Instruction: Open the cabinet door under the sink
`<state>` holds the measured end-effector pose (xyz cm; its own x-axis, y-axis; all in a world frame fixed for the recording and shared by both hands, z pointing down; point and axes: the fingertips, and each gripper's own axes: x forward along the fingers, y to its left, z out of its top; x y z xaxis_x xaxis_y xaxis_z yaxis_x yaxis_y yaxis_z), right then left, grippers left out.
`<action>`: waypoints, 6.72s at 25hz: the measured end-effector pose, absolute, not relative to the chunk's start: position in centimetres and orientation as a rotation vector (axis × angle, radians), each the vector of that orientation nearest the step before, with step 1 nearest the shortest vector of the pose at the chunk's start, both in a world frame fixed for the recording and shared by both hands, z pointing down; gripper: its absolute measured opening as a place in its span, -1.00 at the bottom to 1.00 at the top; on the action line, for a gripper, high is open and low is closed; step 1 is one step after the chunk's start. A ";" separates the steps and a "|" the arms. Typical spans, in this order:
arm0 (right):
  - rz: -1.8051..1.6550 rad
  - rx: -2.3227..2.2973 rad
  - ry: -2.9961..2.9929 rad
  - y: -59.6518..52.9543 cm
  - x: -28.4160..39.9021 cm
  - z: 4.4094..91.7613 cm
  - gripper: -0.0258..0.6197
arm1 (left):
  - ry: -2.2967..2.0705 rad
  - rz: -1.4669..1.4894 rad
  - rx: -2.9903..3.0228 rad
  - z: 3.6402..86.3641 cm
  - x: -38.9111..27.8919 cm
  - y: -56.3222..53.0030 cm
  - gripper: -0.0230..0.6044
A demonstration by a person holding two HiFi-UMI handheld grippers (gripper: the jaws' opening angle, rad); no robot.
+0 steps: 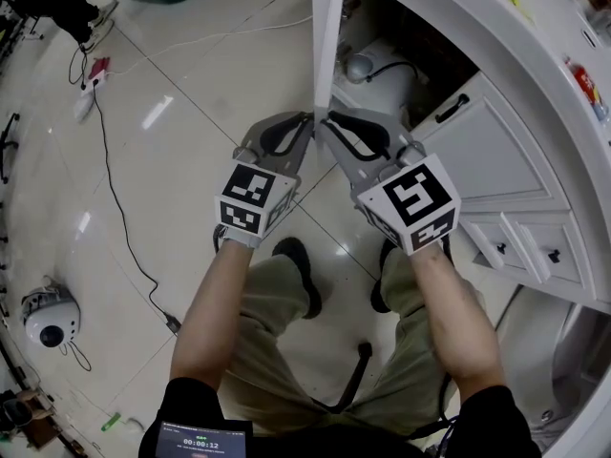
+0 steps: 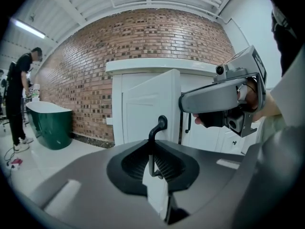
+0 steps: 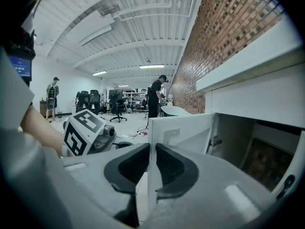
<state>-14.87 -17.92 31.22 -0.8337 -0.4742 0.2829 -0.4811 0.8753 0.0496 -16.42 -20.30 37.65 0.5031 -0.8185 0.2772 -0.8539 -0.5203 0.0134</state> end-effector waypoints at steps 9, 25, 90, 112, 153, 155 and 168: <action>0.037 0.707 -2.798 -17.9 -18.7 31.2 -0.82 | -1.550 0.276 2.514 37.6 -20.5 -20.9 -0.83; 0.043 0.664 -2.851 -18.1 -23.3 31.6 -0.84 | -1.605 0.189 2.414 37.8 -26.0 -21.4 -0.77; 0.151 0.903 -2.876 -1.3 -8.0 29.8 -0.85 | -1.596 -0.036 2.548 28.6 -9.4 -1.8 -0.88; 0.208 0.910 -2.947 -1.9 -8.9 28.1 -0.94 | -1.555 0.087 2.594 29.6 -9.7 -2.6 -0.88; 0.208 0.872 -2.917 -2.0 -10.7 29.1 -0.95 | -1.598 0.054 2.535 29.7 -11.5 -3.2 -0.88; 0.218 0.874 -2.919 -2.0 -10.9 29.2 -0.95 | -1.600 0.048 2.528 29.8 -11.7 -3.3 -0.88; 0.225 0.869 -2.925 -2.2 -10.8 29.2 -0.95 | -1.599 0.027 2.519 29.5 -11.7 -3.4 -0.88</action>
